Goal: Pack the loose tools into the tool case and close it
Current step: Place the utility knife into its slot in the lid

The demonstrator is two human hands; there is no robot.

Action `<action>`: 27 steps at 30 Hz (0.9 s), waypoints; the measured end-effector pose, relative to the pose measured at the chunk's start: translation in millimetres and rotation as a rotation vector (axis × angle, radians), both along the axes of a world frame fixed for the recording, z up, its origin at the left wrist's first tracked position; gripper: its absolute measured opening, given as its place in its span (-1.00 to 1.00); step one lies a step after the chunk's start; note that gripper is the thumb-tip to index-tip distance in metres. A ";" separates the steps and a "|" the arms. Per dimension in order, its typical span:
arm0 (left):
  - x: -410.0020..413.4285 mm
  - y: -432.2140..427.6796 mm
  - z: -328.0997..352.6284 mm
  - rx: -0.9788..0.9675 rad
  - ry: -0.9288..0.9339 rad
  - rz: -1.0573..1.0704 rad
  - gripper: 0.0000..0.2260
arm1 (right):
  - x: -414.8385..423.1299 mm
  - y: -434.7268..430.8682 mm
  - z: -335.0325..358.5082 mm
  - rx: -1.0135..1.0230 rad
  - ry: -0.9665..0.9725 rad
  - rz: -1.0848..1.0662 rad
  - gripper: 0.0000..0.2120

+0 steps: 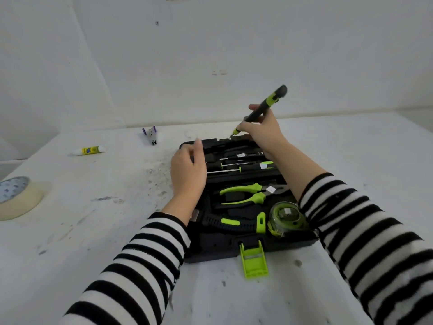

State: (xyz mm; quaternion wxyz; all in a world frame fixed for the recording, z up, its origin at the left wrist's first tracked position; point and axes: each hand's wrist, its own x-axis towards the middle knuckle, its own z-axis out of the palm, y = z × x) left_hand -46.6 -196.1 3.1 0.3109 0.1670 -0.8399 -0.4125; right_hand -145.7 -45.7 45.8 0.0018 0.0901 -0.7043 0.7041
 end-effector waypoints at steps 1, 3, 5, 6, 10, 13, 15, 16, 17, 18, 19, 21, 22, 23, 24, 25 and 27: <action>2.5 1.1 3.4 0.075 0.010 0.004 -0.60 | 8.4 4.5 0.2 -0.019 -0.027 0.027 -0.50; 4.6 -1.0 7.8 0.262 0.000 0.012 -0.55 | 26.8 14.3 0.6 -0.024 -0.052 0.047 -0.59; 1.3 -11.7 9.2 0.444 -0.054 0.007 -0.44 | 42.6 21.6 0.7 -0.052 -0.069 0.048 -0.65; 1.5 -16.5 10.9 0.507 -0.081 -0.010 -0.42 | 50.0 24.9 0.7 -0.058 -0.079 0.035 -0.67; 17.7 -17.3 11.4 0.389 -0.218 -0.142 -0.49 | 67.8 32.5 -8.5 0.203 -0.037 -0.057 -0.66; 37.6 -7.0 5.4 0.061 -0.305 -0.186 -0.52 | 74.1 37.3 -19.2 0.661 0.151 -0.030 -0.56; 43.2 -6.2 -0.4 -0.183 -0.333 -0.197 -0.54 | 79.0 37.4 -21.3 0.829 0.218 -0.019 -0.53; 43.8 -6.5 -2.7 -0.275 -0.358 -0.215 -0.56 | 80.8 36.7 -21.8 0.866 0.239 -0.025 -0.53; 43.6 -6.0 -4.7 -0.353 -0.399 -0.228 -0.57 | 82.7 35.2 -22.6 0.903 0.263 -0.037 -0.53; 45.4 -4.8 -5.3 -0.417 -0.444 -0.229 -0.56 | 85.9 33.8 -23.3 0.948 0.281 -0.049 -0.54; 45.7 -3.3 -6.1 -0.475 -0.479 -0.220 -0.54 | 88.2 32.4 -24.8 1.007 0.296 -0.065 -0.53; 48.3 -1.0 -7.8 -0.554 -0.511 -0.198 -0.49 | 94.7 29.6 -29.1 1.121 0.322 -0.107 -0.51; 48.7 -0.9 -8.5 -0.567 -0.513 -0.194 -0.48 | 97.9 28.4 -30.9 1.155 0.332 -0.124 -0.49; 48.8 -1.7 -9.0 -0.570 -0.510 -0.194 -0.48 | 101.0 27.0 -31.6 1.176 0.338 -0.132 -0.49; 49.8 -2.2 -9.2 -0.568 -0.507 -0.197 -0.48 | 104.4 26.2 -31.3 1.194 0.345 -0.132 -0.49; 50.4 -2.7 -8.8 -0.566 -0.505 -0.200 -0.47 | 107.0 25.2 -30.0 1.211 0.347 -0.127 -0.48; 54.2 -3.2 -8.9 -0.574 -0.500 -0.208 -0.47 | 112.3 24.7 -26.6 1.247 0.329 -0.113 -0.48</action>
